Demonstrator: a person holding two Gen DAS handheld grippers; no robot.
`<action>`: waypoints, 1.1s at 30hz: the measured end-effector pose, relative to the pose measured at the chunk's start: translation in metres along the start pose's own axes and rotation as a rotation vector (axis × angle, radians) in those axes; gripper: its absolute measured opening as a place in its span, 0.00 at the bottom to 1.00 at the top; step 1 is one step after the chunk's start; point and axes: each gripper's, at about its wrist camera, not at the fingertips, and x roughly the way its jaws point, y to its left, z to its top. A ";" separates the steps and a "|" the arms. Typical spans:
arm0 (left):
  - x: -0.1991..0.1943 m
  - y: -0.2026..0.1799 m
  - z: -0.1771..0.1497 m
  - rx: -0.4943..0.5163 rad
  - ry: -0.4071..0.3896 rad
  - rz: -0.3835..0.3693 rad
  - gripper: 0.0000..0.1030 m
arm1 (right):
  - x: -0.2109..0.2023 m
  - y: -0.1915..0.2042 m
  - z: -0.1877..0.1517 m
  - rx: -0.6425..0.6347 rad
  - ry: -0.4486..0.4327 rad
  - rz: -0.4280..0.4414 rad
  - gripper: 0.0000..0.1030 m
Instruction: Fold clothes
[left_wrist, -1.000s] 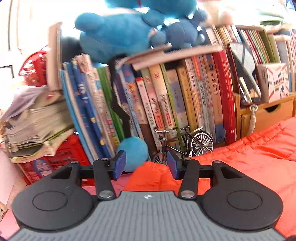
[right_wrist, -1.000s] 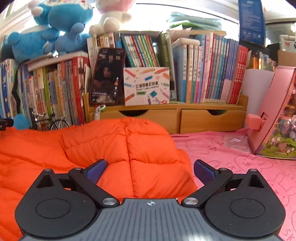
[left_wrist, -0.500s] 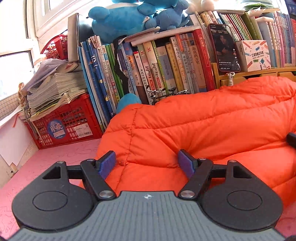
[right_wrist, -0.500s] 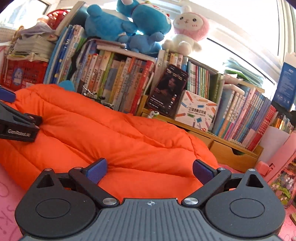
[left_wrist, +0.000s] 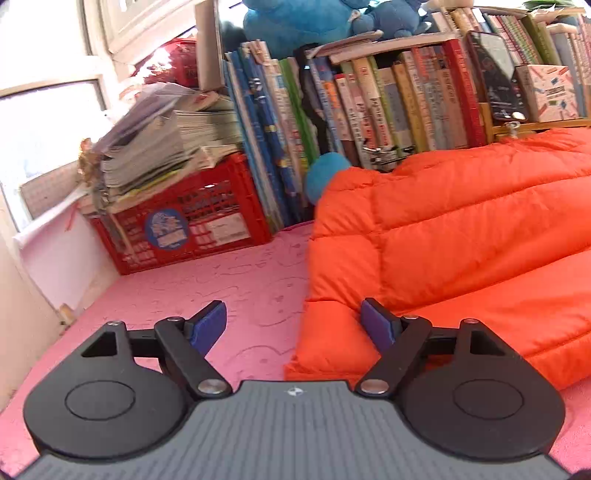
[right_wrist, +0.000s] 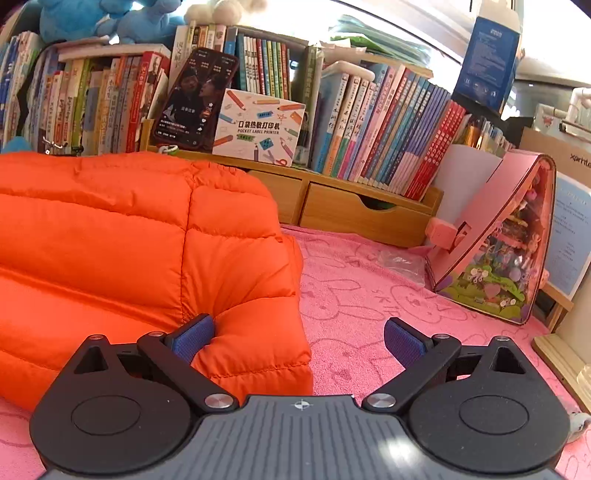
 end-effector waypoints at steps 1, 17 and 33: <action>-0.004 0.008 0.001 -0.018 -0.009 0.012 0.74 | -0.003 0.000 0.001 0.005 -0.008 -0.002 0.95; 0.021 -0.073 0.075 -0.064 0.038 -0.389 0.75 | 0.015 0.068 0.063 0.221 -0.084 0.392 0.95; 0.036 -0.065 0.059 -0.038 0.066 -0.417 0.83 | 0.046 0.035 0.027 0.140 -0.021 0.181 0.97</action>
